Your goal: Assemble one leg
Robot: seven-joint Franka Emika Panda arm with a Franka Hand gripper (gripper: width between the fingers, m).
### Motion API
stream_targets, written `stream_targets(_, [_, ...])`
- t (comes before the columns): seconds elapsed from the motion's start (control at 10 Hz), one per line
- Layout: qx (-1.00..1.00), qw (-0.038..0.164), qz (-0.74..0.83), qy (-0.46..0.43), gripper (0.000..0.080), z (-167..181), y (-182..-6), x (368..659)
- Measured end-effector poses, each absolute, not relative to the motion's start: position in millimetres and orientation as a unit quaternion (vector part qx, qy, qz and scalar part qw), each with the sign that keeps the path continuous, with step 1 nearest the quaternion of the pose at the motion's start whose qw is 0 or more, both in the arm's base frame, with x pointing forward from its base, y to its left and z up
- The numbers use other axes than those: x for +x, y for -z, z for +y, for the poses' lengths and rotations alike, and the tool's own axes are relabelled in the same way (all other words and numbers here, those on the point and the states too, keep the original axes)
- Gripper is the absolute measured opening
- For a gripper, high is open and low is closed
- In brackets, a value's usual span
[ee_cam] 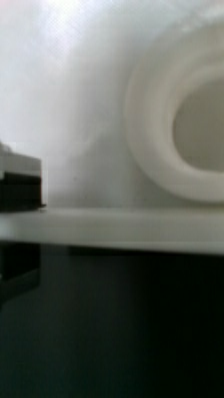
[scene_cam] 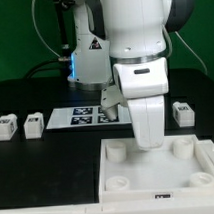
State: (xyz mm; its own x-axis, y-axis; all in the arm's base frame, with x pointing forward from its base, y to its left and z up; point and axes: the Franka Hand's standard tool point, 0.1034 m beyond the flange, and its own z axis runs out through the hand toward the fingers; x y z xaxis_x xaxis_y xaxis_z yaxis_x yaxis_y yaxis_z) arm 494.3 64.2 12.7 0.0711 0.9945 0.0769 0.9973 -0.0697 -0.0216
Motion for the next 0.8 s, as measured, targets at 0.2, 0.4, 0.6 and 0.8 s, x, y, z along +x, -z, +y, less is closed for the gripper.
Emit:
stream_targets(0.2, [-0.736, 0.033, -0.676, 0.021, 0.0061, 64.8, -12.2, 499.4])
stream_targets(0.4, [-0.722, 0.030, -0.691, 0.021, 0.0061, 65.0, -12.0, 501.3])
stream_targets(0.6, [-0.716, 0.029, -0.697, 0.025, 0.0061, 63.9, -12.0, 501.1])
stream_targets(0.8, [-0.718, 0.030, -0.695, 0.025, 0.0060, 63.6, -11.9, 501.0])
